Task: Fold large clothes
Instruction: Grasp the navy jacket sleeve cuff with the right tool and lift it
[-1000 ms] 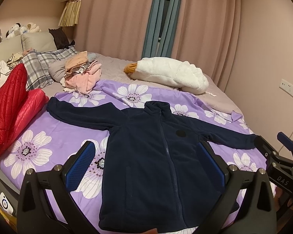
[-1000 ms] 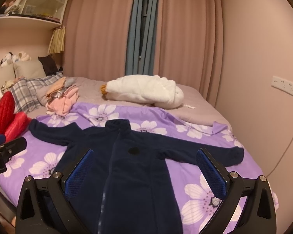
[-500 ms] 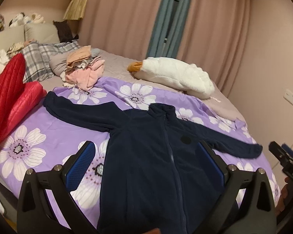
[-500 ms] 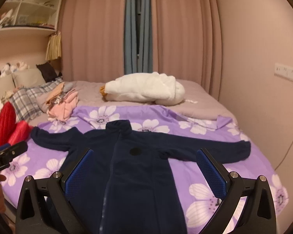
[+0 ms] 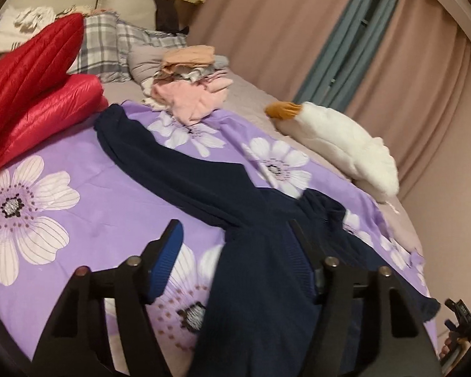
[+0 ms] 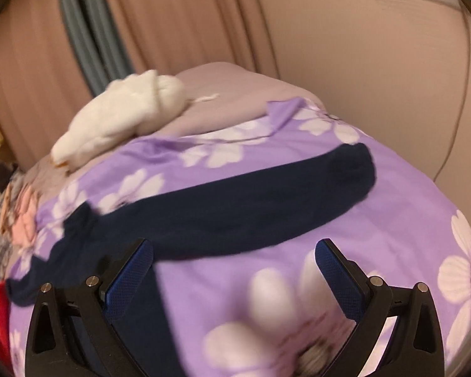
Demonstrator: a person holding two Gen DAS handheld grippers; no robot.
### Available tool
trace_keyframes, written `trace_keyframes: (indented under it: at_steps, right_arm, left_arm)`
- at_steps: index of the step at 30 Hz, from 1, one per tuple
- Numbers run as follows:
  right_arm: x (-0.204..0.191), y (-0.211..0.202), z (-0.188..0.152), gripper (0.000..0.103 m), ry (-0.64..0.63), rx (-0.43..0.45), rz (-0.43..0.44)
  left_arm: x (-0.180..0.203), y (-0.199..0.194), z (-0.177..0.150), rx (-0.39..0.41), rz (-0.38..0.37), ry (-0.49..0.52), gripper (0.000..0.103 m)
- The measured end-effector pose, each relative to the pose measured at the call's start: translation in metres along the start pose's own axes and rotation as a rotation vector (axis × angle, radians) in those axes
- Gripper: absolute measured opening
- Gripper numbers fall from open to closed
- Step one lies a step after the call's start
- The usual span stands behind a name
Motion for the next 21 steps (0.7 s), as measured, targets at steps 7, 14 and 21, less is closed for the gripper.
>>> trace_keyframes:
  at_steps: [7,14,21]
  right_arm:
    - [0.078,0.052,0.015,0.09,0.209,-0.07,-0.03]
    - [0.104,0.09,0.001,0.072,0.465,-0.078,0.076]
    - [0.122,0.096,0.009,0.02,0.529,0.023,0.11]
  left_arm:
    - [-0.017,0.043,-0.017,-0.039,0.042,0.009,0.045]
    - [-0.009,0.072,-0.03,-0.101,-0.021,0.0,0.041]
    - [-0.028,0.093,-0.029,-0.133,-0.003,-0.063,0.043]
Point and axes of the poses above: each gripper's, at about its wrist camera, not at the fingertips, and y roughly the way its jaws point, x to its right, z to its top, the point moved 9 cm from there along y, roughly the way its jaws point, and after that the axes turned 2 degrees about z, right-handed, at the moved point
